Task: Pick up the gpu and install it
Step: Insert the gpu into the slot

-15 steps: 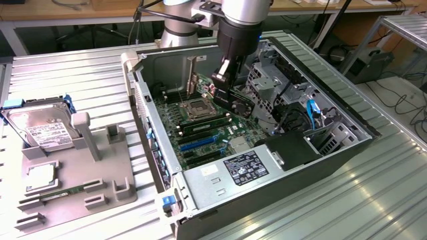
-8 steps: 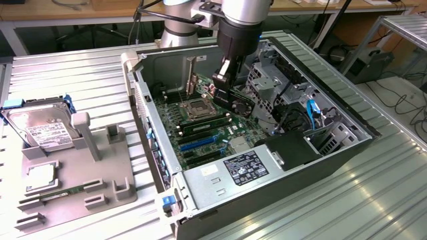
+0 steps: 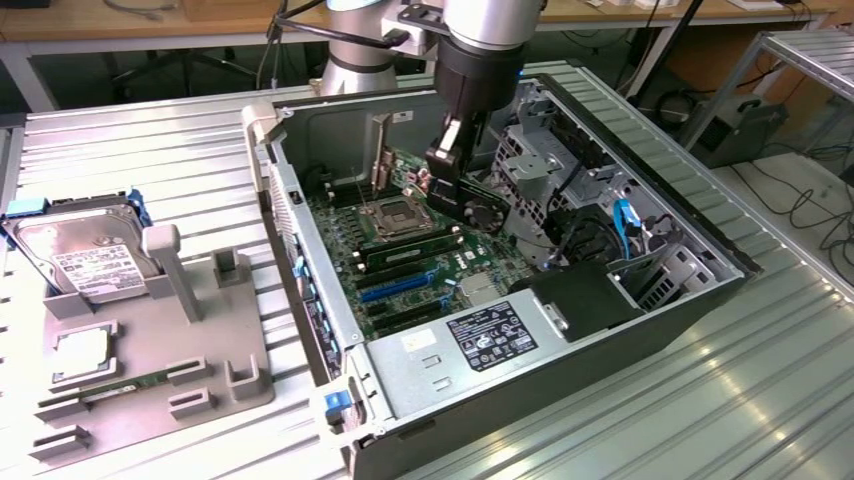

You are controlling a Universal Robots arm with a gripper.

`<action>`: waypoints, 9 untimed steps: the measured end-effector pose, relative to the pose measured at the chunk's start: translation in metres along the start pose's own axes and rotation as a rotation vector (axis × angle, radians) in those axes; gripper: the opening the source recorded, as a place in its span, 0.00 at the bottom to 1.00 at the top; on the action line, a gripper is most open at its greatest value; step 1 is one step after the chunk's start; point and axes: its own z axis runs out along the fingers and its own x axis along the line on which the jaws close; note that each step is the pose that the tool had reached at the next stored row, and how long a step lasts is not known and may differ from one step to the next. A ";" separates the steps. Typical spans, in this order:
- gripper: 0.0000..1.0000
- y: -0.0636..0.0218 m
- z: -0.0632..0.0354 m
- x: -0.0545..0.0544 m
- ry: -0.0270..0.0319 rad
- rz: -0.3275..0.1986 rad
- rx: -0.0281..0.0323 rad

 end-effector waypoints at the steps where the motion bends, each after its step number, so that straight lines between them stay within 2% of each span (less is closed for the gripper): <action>1: 0.26 0.0000 0.0000 0.000 -0.0001 -0.002 -0.0001; 9: 0.26 0.0000 0.0000 0.000 -0.0005 -0.023 -0.0007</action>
